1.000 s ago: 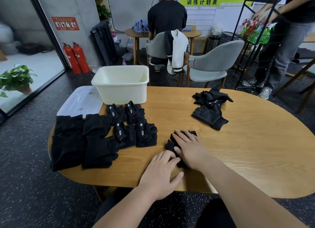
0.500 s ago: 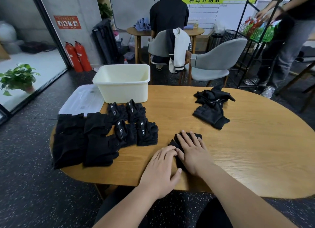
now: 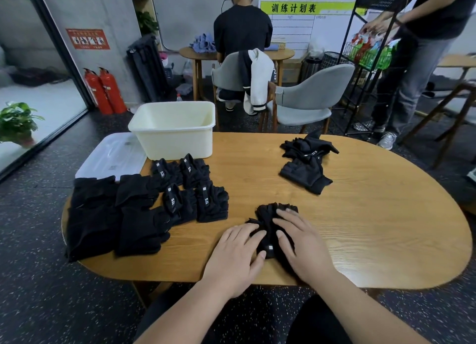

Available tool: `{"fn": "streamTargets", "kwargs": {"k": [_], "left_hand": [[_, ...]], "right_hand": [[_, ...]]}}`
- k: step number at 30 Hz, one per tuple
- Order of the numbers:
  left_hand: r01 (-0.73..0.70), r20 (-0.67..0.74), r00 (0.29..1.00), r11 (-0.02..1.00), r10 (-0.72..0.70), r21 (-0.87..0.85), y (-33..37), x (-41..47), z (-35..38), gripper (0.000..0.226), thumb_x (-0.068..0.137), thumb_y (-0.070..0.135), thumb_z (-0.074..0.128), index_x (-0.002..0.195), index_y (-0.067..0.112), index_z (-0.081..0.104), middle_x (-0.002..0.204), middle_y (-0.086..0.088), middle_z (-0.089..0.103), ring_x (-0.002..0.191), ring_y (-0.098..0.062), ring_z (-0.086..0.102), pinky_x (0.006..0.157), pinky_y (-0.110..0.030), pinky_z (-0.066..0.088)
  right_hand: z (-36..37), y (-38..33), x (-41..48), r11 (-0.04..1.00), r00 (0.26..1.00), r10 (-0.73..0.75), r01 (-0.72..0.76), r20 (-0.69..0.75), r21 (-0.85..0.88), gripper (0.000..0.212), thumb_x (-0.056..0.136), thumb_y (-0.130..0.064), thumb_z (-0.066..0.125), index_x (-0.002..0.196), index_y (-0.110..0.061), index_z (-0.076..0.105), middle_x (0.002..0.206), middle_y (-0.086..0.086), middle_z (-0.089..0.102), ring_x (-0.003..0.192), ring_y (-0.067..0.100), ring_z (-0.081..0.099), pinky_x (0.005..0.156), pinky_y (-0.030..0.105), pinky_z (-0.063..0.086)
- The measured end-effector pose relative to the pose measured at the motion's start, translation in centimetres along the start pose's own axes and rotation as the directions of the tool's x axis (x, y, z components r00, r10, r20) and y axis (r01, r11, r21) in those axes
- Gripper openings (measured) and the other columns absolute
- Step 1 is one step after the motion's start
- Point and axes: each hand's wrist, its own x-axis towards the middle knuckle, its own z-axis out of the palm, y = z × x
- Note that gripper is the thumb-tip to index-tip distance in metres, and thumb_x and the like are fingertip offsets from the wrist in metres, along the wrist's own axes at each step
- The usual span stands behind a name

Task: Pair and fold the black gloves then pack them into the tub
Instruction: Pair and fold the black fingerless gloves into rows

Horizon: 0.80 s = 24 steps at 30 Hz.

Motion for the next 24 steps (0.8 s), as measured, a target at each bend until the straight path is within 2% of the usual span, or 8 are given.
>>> {"fn": "streamTargets", "kwargs": {"k": [3,8,12,14,15,17,19,24], "left_hand": [[0.002,-0.003,1.000,1.000,-0.002,-0.001,0.0,0.0,0.2,0.058,0.111,0.053,0.020,0.163,0.031,0.035,0.167,0.011,0.026,0.156,-0.010,0.018,0.130,-0.038,0.014],[0.006,-0.042,0.999,1.000,-0.007,-0.014,-0.1,-0.5,0.2,0.060,0.111,0.052,0.022,0.166,0.028,0.025,0.173,0.008,0.008,0.161,-0.010,0.000,0.132,-0.035,0.010],[-0.105,0.014,0.994,0.994,0.105,0.016,-0.1,-0.3,0.2,0.066,0.110,0.059,0.025,0.169,0.031,0.018,0.176,0.015,0.004,0.161,-0.005,-0.009,0.132,-0.036,0.000],[-0.096,0.046,0.994,0.995,0.095,0.012,-0.3,-0.1,0.3,0.066,0.108,0.062,0.027,0.168,0.034,0.021,0.174,0.018,0.012,0.160,-0.001,-0.005,0.132,-0.038,0.002],[-0.079,0.050,0.996,0.997,0.079,0.000,-0.4,0.0,0.4,0.066,0.107,0.062,0.028,0.167,0.035,0.022,0.173,0.020,0.014,0.159,0.001,-0.003,0.132,-0.038,0.002],[-0.045,0.047,0.998,0.998,0.047,-0.038,-0.5,0.1,0.4,0.064,0.107,0.062,0.031,0.166,0.037,0.026,0.171,0.024,0.017,0.158,0.005,-0.002,0.132,-0.036,0.002],[-0.017,0.028,0.999,0.996,0.019,-0.092,-0.7,0.2,0.5,0.059,0.108,0.059,0.034,0.163,0.040,0.032,0.169,0.027,0.022,0.156,0.009,0.001,0.131,-0.034,0.005],[0.039,-0.024,0.999,0.978,-0.045,-0.206,-1.1,0.3,0.6,0.049,0.111,0.051,0.037,0.159,0.041,0.043,0.163,0.030,0.034,0.153,0.013,0.010,0.130,-0.031,0.011]], "right_hand": [[0.1,0.9,-1.5,0.995,0.997,-0.058,0.054,-0.042,-0.083,0.043,0.110,-0.046,0.040,0.130,-0.027,0.072,0.142,-0.013,0.063,0.140,0.009,0.050,0.112,0.041,0.046],[0.6,0.9,-1.7,0.979,0.990,0.002,0.027,0.144,-0.203,0.059,0.112,-0.057,0.016,0.152,-0.034,0.053,0.163,-0.020,0.040,0.156,0.000,0.023,0.126,0.036,0.028],[0.5,0.9,-1.6,0.985,0.977,0.009,0.027,0.212,-0.168,0.063,0.110,-0.059,0.006,0.162,-0.037,0.035,0.168,-0.023,0.025,0.157,-0.006,0.005,0.130,0.035,0.018],[-0.1,0.8,-1.7,0.998,0.981,-0.009,0.021,0.196,-0.056,0.057,0.112,-0.053,0.016,0.163,-0.035,0.033,0.167,-0.022,0.030,0.157,-0.006,0.008,0.129,0.035,0.020],[-0.4,0.8,-1.9,1.000,0.988,-0.003,-0.002,0.155,0.029,0.052,0.112,-0.049,0.026,0.159,-0.034,0.040,0.164,-0.022,0.036,0.156,-0.005,0.016,0.128,0.034,0.023],[-1.0,0.8,-2.6,0.981,0.998,0.049,-0.056,0.042,0.183,0.035,0.109,-0.037,0.048,0.143,-0.033,0.059,0.154,-0.024,0.049,0.148,-0.004,0.035,0.122,0.033,0.035],[-1.3,1.1,-3.1,0.970,0.996,0.090,-0.083,-0.019,0.228,0.026,0.101,-0.031,0.063,0.127,-0.035,0.067,0.140,-0.026,0.057,0.137,-0.005,0.047,0.114,0.035,0.045],[-1.1,1.1,-2.9,0.993,0.997,-0.012,0.003,0.077,0.119,0.052,0.089,-0.048,0.070,0.139,-0.036,0.062,0.136,-0.023,0.059,0.141,-0.002,0.042,0.114,0.038,0.045]]}}
